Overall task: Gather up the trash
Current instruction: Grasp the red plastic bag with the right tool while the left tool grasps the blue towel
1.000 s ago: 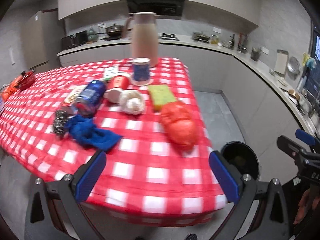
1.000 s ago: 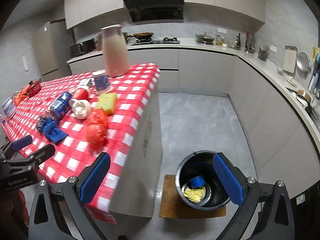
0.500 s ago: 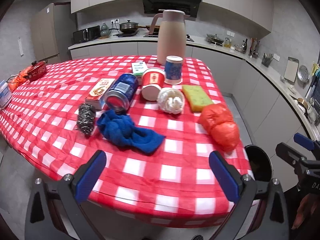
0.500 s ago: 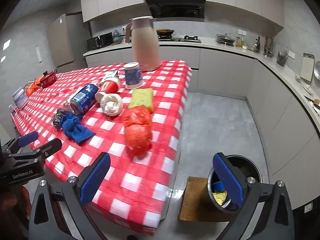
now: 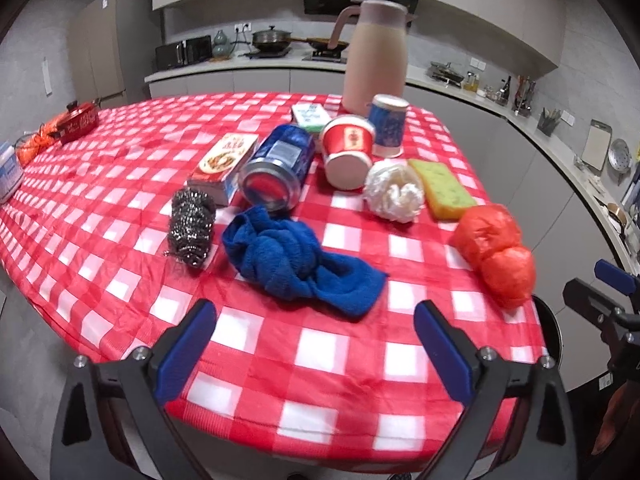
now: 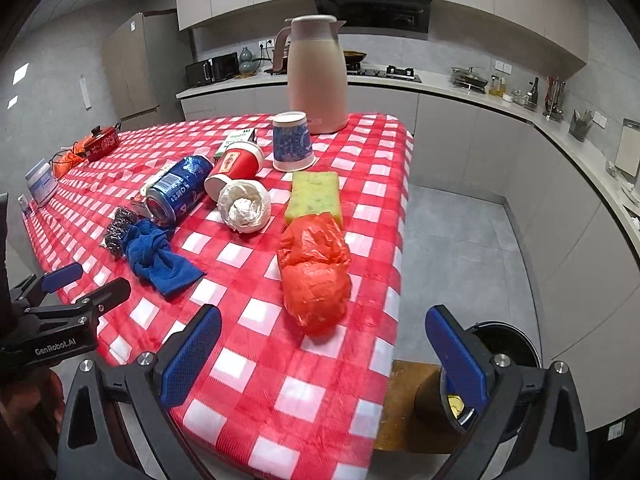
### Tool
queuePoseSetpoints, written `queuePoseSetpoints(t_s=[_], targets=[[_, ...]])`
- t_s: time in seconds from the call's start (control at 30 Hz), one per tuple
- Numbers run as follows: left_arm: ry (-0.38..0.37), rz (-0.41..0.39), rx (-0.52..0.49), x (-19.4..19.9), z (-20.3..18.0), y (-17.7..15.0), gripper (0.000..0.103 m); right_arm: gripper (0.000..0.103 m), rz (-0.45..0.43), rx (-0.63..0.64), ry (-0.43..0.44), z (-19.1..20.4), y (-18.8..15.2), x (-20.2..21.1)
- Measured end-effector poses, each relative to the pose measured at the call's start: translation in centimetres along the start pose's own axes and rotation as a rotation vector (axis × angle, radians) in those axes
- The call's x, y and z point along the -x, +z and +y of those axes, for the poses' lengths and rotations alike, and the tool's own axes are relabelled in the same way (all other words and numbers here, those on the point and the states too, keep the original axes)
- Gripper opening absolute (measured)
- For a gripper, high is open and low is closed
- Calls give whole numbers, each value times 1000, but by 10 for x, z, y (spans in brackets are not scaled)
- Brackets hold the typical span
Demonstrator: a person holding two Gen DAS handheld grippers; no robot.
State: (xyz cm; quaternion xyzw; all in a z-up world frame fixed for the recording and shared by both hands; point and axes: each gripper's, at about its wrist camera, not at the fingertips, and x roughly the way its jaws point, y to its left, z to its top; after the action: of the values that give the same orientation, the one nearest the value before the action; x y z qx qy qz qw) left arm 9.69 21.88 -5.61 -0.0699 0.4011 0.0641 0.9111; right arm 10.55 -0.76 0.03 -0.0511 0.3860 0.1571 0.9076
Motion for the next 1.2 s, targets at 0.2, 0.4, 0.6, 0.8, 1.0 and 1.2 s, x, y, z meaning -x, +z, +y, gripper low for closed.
queuePoseSetpoints(t_s=[0.2,0.4,0.6,0.8,1.0,1.2], targets=[[-1,39,37,-29,15,5,92,96,36,14,8,5,7,-34],[4,59,48,-53,20,15,90,92,77,8,11,3,11,-66],[4,74,44,-67,20,21,89,86,113,-2,9,-1,14,-94],[10,77,50,-74,23,21,83,63,140,-15,19,-2,19,-114],[22,50,52,-72,23,21,61,45,129,-21,29,1,21,-113],[-13,30,64,-62,26,21,48,42,104,-30,38,-2,22,-105]])
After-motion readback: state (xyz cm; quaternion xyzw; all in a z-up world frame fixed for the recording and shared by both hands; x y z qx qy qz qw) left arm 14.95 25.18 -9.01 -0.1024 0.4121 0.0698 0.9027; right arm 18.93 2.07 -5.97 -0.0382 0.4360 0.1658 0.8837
